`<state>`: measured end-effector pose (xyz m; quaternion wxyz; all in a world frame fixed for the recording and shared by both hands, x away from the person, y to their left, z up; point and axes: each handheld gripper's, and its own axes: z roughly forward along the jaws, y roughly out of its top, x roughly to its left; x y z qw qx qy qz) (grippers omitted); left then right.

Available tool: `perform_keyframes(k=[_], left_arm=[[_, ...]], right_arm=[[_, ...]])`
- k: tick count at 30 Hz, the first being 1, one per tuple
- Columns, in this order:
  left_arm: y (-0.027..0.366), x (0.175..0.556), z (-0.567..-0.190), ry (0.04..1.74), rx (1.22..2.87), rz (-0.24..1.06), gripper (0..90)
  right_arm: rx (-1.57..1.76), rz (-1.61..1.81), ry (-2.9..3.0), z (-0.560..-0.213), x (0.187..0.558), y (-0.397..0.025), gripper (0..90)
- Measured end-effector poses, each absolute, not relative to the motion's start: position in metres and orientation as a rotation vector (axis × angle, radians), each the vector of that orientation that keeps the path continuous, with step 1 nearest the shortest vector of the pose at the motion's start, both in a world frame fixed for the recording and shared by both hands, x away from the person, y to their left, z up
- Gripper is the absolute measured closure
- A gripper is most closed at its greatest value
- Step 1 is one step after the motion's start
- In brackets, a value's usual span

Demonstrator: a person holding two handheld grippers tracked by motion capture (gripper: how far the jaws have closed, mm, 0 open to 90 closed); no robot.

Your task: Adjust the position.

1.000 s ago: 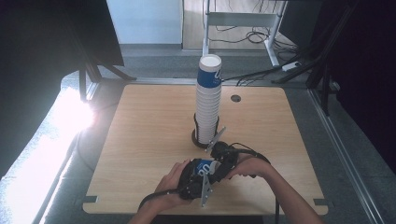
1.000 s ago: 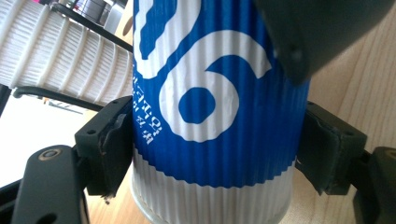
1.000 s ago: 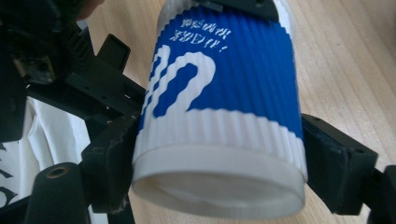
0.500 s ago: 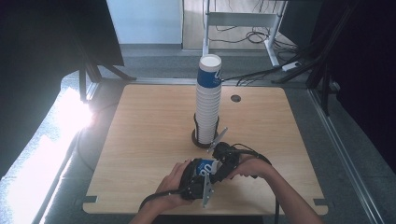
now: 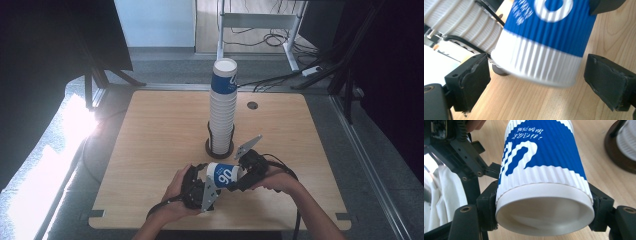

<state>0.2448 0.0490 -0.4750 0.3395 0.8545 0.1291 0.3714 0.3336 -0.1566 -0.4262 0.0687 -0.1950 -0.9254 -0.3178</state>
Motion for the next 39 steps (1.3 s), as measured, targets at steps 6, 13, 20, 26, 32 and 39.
perform_keyframes(k=[6,13,20,26,32,39], left_arm=[[0.065,0.249,-0.470,0.423,2.160,0.814,7.0],[0.085,0.258,-0.467,0.559,2.005,0.503,7.0],[0.096,0.265,-0.465,0.646,1.878,0.287,6.6],[0.100,0.271,-0.465,0.694,1.779,0.139,5.8],[0.101,0.275,-0.470,0.737,1.745,0.086,5.9],[0.097,0.280,-0.471,0.749,1.666,-0.057,5.6]], right_arm=[[-0.602,-1.132,-2.778,-0.426,0.328,-0.167,27.9],[-0.615,-1.407,-2.721,-0.428,0.319,-0.178,27.9],[-0.644,-1.641,-2.684,-0.442,0.309,-0.180,27.9],[-0.680,-1.792,-2.644,-0.456,0.302,-0.179,27.9],[-0.716,-1.889,-2.606,-0.467,0.298,-0.179,28.0],[-0.724,-2.000,-2.565,-0.473,0.291,-0.178,28.0]])
